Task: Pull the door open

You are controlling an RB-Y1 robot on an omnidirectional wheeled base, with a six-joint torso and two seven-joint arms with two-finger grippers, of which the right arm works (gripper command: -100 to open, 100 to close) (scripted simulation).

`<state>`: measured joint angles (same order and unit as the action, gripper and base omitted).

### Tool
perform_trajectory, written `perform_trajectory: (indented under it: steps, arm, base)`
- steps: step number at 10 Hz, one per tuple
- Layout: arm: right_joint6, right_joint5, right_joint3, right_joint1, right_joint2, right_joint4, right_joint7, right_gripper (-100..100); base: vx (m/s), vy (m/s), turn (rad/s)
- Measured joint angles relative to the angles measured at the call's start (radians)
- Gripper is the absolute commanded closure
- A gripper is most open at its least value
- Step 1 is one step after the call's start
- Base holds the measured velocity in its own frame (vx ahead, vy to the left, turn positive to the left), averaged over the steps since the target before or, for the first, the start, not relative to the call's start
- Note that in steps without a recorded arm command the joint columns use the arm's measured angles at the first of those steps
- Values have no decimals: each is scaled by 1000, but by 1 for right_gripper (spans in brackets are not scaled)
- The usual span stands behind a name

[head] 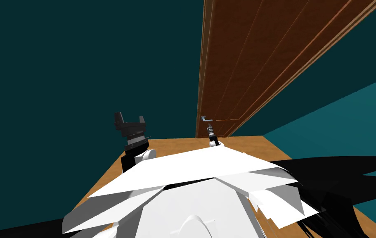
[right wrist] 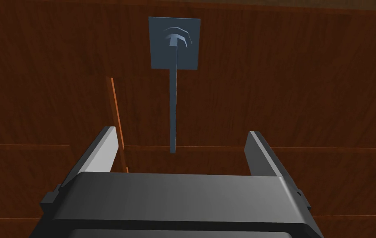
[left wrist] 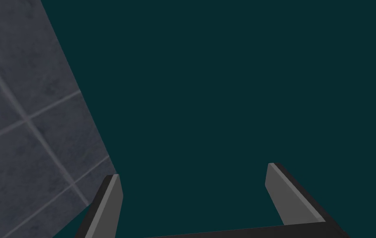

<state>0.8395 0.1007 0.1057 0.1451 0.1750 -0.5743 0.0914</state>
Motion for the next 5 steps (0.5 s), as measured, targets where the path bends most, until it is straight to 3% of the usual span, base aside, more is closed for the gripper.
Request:
perform_trajectory:
  steps: [1, 2, 3, 4, 5]
  arm:
    - [27, 5, 7, 22, 14, 58, 10, -100]
    - [40, 7, 9, 21, 20, 67, 17, -100]
    - [33, 7, 9, 10, 20, 46, 19, -100]
    - [50, 11, 14, 12, 35, 78, 29, -100]
    - [46, 13, 16, -6, 42, 54, 36, -100]
  base:
    - [120, 33, 41]
    - [50, 2, -10]
    - [95, 15, 140]
    - [111, 10, 91]
    - [147, 11, 123]
